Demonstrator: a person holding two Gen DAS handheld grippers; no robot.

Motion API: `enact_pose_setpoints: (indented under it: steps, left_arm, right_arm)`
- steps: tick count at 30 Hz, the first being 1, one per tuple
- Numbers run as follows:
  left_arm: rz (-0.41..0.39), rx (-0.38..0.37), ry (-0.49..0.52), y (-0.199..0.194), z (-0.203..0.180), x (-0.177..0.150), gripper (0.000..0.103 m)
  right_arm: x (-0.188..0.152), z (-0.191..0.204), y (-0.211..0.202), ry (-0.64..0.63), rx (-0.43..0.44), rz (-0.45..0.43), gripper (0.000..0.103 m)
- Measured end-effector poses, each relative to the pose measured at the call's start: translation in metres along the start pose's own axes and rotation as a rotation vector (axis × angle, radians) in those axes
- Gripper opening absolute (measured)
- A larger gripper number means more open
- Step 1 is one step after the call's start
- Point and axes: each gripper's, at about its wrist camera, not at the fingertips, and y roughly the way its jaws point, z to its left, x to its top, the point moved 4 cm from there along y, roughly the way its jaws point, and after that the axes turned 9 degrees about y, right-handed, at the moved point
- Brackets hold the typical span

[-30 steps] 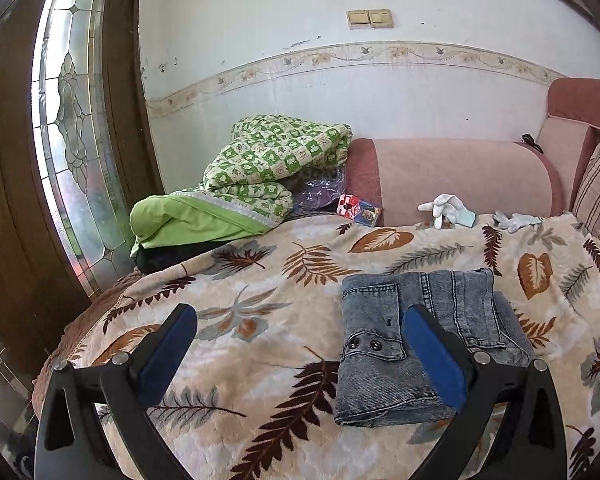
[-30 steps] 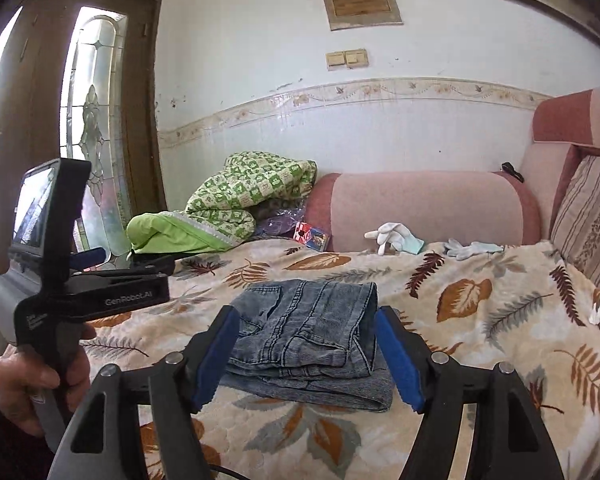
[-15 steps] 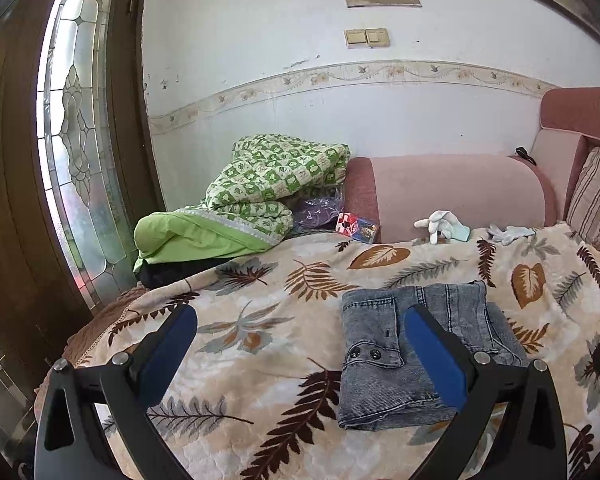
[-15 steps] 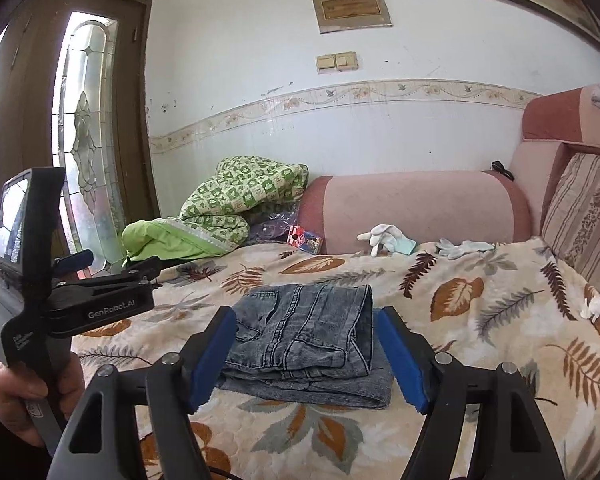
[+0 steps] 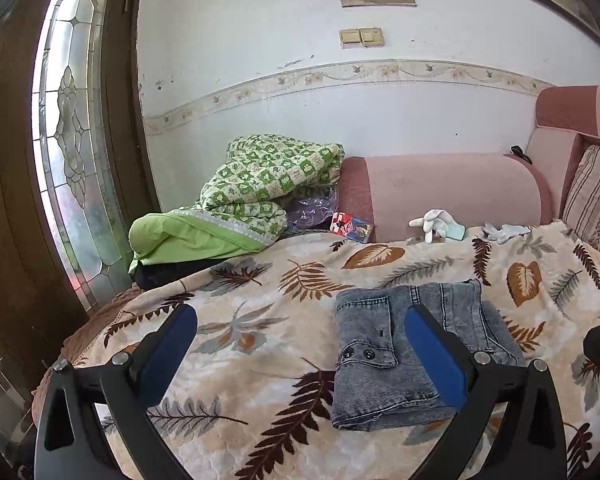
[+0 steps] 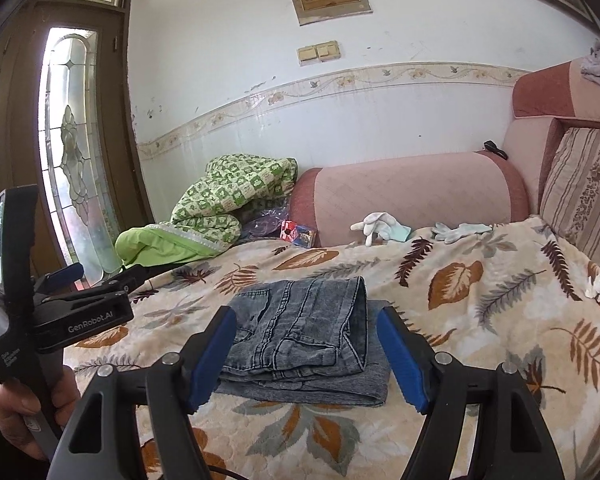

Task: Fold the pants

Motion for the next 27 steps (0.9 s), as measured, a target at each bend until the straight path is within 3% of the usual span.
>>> enact_pose_setpoints:
  steps: [18, 22, 25, 27]
  left_arm:
    - [-0.040, -0.047, 0.030, -0.011, -0.011, 0.004, 0.103]
    - [-0.059, -0.095, 0.013, -0.014, -0.012, 0.005, 0.103]
    - [-0.115, -0.176, -0.012, -0.022, -0.014, 0.005, 0.103]
    - [-0.147, -0.182, -0.021, -0.026, -0.014, 0.005, 0.103]
  right_arm:
    - [-0.011, -0.001, 0.011, -0.015, 0.004, 0.040, 0.076]
    - [-0.014, 0.002, 0.011, -0.033, 0.007, 0.044, 0.076]
    - [-0.016, 0.005, 0.012, -0.044, 0.011, 0.047, 0.076]
    - [-0.016, 0.006, 0.012, -0.047, 0.010, 0.049, 0.076]
